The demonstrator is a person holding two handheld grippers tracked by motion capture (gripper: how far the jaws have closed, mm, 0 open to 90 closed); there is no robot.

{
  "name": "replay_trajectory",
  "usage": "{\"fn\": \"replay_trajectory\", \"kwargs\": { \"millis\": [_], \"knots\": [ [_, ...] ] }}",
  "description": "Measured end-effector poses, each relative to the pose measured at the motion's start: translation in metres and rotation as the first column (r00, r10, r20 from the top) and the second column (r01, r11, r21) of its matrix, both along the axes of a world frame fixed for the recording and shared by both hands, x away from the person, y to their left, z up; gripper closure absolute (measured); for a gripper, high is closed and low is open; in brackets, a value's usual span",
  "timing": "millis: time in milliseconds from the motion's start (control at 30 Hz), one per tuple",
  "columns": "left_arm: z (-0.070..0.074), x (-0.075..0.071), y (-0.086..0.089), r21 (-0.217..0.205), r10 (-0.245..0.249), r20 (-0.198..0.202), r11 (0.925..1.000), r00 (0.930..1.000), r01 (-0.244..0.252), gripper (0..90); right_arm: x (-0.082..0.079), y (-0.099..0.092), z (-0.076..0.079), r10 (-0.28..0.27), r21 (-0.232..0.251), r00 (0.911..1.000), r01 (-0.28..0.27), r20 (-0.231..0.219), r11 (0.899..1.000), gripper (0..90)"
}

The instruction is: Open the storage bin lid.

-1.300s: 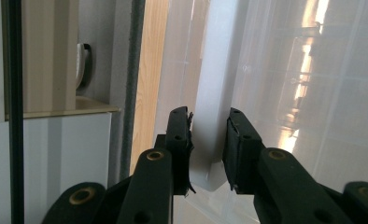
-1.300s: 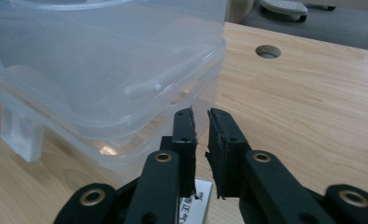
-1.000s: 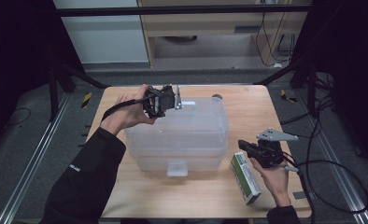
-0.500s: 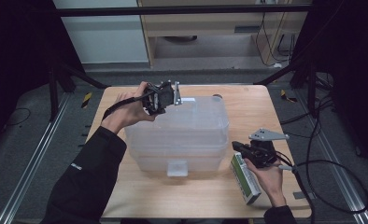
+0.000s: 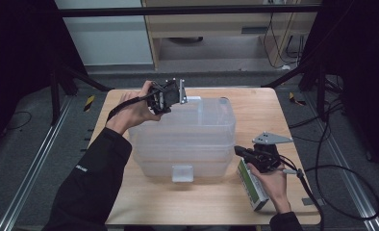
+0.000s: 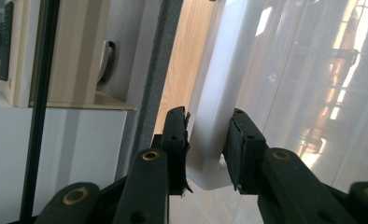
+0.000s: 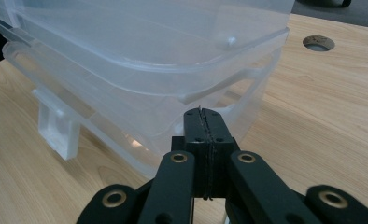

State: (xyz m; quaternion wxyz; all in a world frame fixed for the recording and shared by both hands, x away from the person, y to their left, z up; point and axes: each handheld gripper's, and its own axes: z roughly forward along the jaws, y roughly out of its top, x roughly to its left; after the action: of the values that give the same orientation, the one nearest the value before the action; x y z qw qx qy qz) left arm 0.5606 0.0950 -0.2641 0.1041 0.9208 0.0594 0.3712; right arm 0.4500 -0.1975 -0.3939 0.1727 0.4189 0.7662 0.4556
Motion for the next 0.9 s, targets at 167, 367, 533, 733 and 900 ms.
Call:
{"fn": "replay_trajectory", "kwargs": {
  "millis": [167, 367, 533, 733, 900],
  "knots": [
    [0.001, 0.002, 0.0, -0.008, 0.004, -0.007, 1.0, 1.0, -0.004, 70.2, 0.001, 0.001, 0.001, 0.001, 0.012, 0.9999, -0.002, 0.01, 1.0, 90.0],
    [0.001, 0.003, 0.002, -0.02, 0.002, -0.022, 0.9998, 0.9998, -0.003, 69.8, 0.002, 0.007, 0.004, 0.015, 0.012, 0.9995, -0.015, 0.029, 1.0, 90.0],
    [0.0, 0.003, 0.003, -0.043, -0.001, -0.023, 0.9991, 0.9997, 0.0, 69.3, 0.001, 0.008, 0.004, 0.009, 0.014, 0.9992, -0.01, 0.04, 1.0, 90.0],
    [0.005, -0.002, 0.009, -0.078, 0.008, -0.012, 0.9969, 0.9999, -0.009, 56.0, 0.0, 0.008, 0.003, 0.011, 0.012, 0.999, -0.012, 0.044, 1.0, 90.0],
    [0.013, -0.011, 0.017, -0.105, -0.001, -0.005, 0.9945, 1.0, 0.001, 51.9, 0.0, 0.008, 0.003, 0.014, 0.011, 0.999, -0.014, 0.043, 1.0, 90.0]
  ]
}}
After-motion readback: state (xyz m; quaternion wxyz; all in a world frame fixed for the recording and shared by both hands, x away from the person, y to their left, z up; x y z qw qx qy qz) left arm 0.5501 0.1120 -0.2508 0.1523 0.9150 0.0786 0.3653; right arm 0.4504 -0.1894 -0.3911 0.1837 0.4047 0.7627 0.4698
